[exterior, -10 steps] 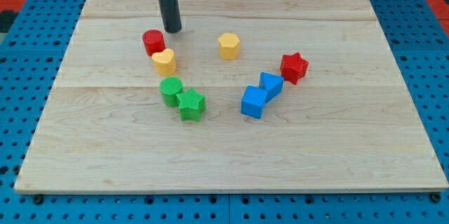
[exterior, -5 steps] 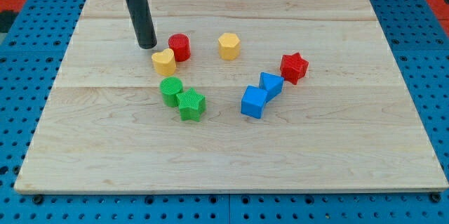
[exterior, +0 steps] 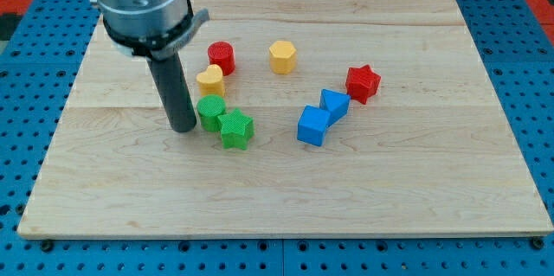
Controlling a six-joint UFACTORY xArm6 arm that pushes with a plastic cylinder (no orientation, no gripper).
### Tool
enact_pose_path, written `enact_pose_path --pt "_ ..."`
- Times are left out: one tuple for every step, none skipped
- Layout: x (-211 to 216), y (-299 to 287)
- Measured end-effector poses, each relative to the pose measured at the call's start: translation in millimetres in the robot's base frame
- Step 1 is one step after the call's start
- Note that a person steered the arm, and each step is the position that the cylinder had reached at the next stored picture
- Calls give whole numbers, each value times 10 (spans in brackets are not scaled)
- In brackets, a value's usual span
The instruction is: Move the yellow heart diagonally to the bottom left of the yellow hexagon
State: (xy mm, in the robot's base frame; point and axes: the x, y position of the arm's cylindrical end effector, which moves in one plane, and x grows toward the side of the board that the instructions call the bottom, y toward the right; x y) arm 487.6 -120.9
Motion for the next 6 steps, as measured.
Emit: enact_pose_path --pt "46 167" --pt "-55 156" --pt "-71 133" --pt "343 278" --pt "684 412" --pt "530 -23"
